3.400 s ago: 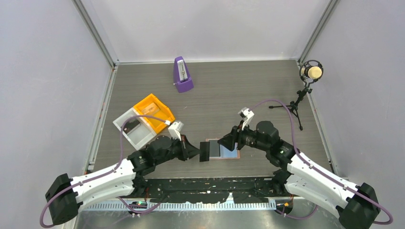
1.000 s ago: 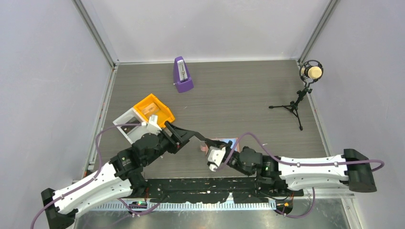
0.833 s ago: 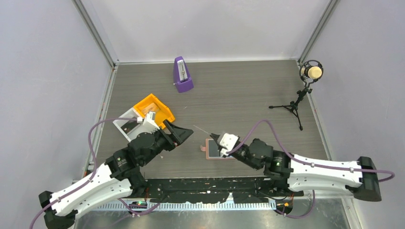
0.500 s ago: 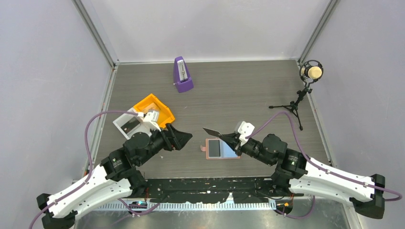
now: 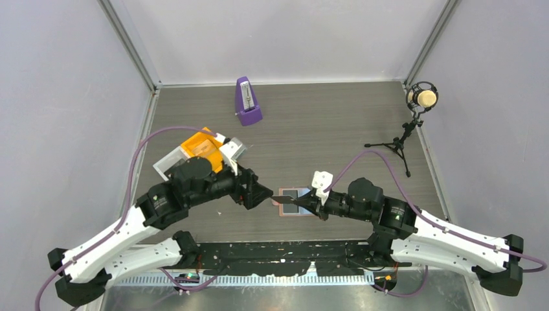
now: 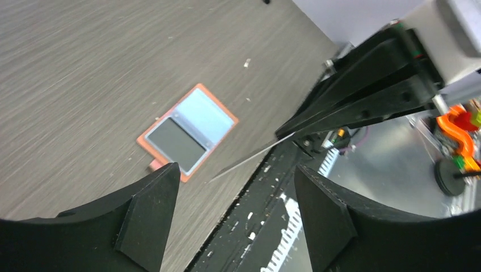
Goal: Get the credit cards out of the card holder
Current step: Remove the credit card from the card holder.
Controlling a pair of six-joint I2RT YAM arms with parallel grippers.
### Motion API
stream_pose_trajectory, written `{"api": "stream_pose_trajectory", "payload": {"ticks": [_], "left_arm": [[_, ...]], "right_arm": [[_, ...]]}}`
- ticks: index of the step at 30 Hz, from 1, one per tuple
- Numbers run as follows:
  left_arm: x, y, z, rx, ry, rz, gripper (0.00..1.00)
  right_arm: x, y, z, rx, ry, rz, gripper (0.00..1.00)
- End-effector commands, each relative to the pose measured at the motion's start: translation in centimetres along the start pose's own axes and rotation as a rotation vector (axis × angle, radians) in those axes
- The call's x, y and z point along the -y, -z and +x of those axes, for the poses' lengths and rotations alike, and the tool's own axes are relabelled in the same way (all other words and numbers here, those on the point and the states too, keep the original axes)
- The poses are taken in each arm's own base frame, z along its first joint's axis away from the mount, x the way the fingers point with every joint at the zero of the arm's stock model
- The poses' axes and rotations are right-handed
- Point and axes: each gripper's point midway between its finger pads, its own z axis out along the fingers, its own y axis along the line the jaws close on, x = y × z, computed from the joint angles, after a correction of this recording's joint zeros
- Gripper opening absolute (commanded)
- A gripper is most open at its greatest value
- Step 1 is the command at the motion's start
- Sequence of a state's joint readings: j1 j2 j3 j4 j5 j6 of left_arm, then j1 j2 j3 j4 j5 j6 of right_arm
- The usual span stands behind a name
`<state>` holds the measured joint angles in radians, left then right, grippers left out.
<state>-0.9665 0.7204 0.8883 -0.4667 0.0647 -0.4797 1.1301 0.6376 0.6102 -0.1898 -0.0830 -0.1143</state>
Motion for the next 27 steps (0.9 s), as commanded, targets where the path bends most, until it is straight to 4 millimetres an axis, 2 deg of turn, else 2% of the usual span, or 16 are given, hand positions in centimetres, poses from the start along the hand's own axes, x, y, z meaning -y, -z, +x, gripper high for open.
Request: {"api": "stream_pose_trajectory", "payload": {"ticks": [1, 8, 13, 17, 18, 20, 21, 22, 24, 25, 26, 27], "left_arm": [[3.4, 0.4, 0.0, -0.113, -0.141, 0.184, 0.76], [6.2, -0.6, 0.0, -0.179, -0.114, 0.330, 0.73], [6.6, -1.1, 0.8, -0.232, -0.124, 0.362, 0.72], [6.4, -1.6, 1.4, -0.267, -0.124, 0.364, 0.64], [6.5, -1.6, 1.5, -0.272, -0.125, 0.370, 0.59], [6.7, -1.7, 1.6, -0.278, -0.125, 0.384, 0.42], [6.7, -1.7, 1.7, -0.284, -0.124, 0.386, 0.26], [6.8, -1.7, 1.7, -0.286, -0.124, 0.388, 0.16], [6.7, -1.6, 1.6, -0.282, -0.125, 0.382, 0.00], [6.6, -1.6, 1.3, -0.271, -0.124, 0.371, 0.00], [6.3, -1.6, 1.0, -0.252, -0.120, 0.349, 0.00], [5.8, -1.8, 0.6, -0.226, -0.112, 0.312, 0.00]], "right_arm": [[-2.4, 0.5, -3.4, 0.054, 0.005, -0.149, 0.05], [-4.3, 0.1, -4.4, 0.020, -0.102, -0.250, 0.05], [-4.3, 0.1, -4.9, 0.018, -0.160, -0.236, 0.05], [-4.5, -0.1, -4.8, -0.011, -0.184, -0.245, 0.05], [-4.5, -0.1, -4.7, -0.014, -0.189, -0.248, 0.05], [-4.5, -0.2, -4.6, -0.021, -0.197, -0.246, 0.05], [-4.4, -0.3, -4.5, -0.026, -0.205, -0.241, 0.05], [-4.3, -0.4, -4.5, -0.028, -0.213, -0.232, 0.05], [-3.9, -0.5, -4.5, -0.028, -0.225, -0.211, 0.09], [-3.6, -0.5, -4.5, -0.027, -0.230, -0.195, 0.13], [-3.1, -0.6, -4.4, -0.027, -0.240, -0.162, 0.26], [-2.6, -0.5, -4.5, -0.022, -0.246, -0.139, 0.32]]}}
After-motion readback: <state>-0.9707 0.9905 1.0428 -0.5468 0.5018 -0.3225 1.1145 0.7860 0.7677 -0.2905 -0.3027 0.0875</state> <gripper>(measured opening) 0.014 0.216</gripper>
